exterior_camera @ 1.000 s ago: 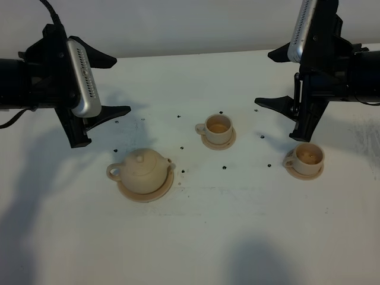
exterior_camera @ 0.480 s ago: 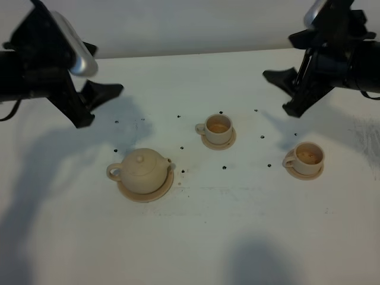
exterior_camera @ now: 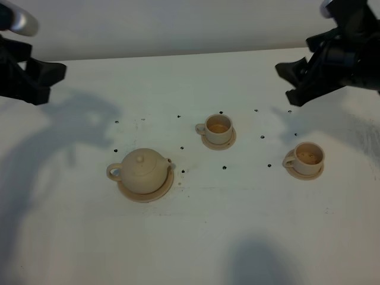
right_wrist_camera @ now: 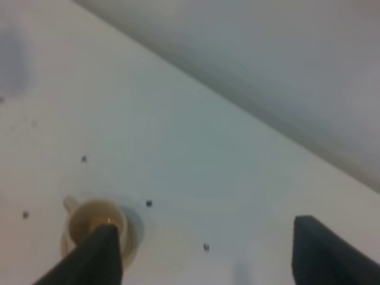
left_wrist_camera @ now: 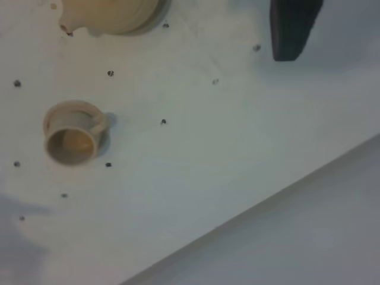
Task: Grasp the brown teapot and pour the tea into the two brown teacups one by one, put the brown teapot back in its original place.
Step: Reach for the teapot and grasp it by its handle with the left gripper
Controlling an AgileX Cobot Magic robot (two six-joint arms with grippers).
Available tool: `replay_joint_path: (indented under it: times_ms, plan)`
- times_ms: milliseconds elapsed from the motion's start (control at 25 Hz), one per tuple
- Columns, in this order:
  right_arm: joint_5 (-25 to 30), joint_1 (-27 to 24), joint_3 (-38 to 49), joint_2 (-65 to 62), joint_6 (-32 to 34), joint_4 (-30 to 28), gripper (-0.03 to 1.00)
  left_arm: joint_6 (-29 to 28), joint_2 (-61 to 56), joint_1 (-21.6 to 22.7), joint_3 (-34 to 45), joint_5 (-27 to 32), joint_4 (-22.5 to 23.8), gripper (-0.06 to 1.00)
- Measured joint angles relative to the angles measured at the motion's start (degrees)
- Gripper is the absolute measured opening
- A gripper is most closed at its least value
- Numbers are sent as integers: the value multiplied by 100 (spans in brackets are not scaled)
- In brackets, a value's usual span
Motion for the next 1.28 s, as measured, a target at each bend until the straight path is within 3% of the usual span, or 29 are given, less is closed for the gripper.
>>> replay_joint_path:
  times_ms: [240,440,640,800,960,1280]
  plan:
    - [411,-409,0,-640,1674,-922,58,-718,-176,103,0,236,135,58]
    - [1548,-854,0,-1145,3509,-2054,58,-1048,-176,108,0,736,163,58]
    - [2779,-896,0,-1760,5071,-3100,58,-1169,-182,108,0,1330,285,58]
    - [3543,-896,0,-2264,5509,-3525,58,-1667,-259,108,0,1367,630,56]
    - [3952,-896,0,-2959,5750,-3614,58,-2228,-405,108,0,1372,1023,52]
    - [4632,-896,78,-4633,6574,-4611,58,-2673,-609,108,0,1547,1190,50]
